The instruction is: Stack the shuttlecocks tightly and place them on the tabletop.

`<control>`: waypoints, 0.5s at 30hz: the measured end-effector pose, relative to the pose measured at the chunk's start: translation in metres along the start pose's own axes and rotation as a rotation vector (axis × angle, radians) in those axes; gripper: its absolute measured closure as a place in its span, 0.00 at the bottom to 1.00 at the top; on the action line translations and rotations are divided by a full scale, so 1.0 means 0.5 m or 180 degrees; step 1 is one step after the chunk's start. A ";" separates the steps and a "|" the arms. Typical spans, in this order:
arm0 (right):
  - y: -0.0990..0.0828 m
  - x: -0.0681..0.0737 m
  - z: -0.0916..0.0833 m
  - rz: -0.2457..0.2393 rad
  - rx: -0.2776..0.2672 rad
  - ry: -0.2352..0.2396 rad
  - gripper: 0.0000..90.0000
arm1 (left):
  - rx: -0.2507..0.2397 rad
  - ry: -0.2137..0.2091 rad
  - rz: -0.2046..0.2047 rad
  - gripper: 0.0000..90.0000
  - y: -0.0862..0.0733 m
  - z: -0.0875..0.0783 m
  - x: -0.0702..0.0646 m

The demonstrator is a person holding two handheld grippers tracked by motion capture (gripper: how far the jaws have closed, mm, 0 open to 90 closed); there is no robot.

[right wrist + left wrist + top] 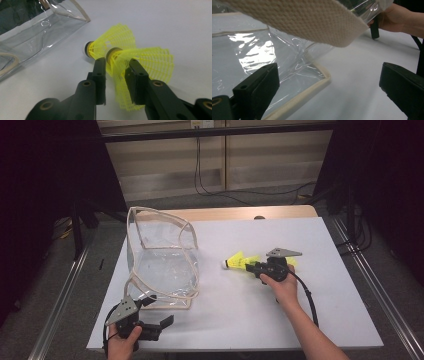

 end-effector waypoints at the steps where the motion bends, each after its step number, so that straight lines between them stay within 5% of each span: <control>1: 0.000 -0.001 -0.003 0.0015 -0.0007 -0.0015 0.78 | 0.0002 -0.0002 0.0003 0.03 0.000 0.000 0.000; 3: 0.001 -0.002 -0.010 0.0020 -0.0001 -0.0019 0.78 | -0.0004 0.0002 0.0008 0.03 0.000 -0.001 0.000; 8: 0.005 -0.002 -0.020 -0.0016 0.0010 0.0074 0.98 | 0.0000 0.0005 0.0005 0.03 0.000 -0.001 0.000; 15: 0.006 0.006 -0.009 -0.0053 -0.0018 0.0277 1.00 | 0.0001 0.0006 0.0009 0.03 0.000 -0.001 0.001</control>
Point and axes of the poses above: each handheld gripper's, and its own axes: z roughly forward along the jaws, y roughly out of its top, x roughly to its left, the point moved 1 cm from there along z, roughly forward along the jaws, and after that the axes turned 10 degrees about y, right-handed, at the moved point
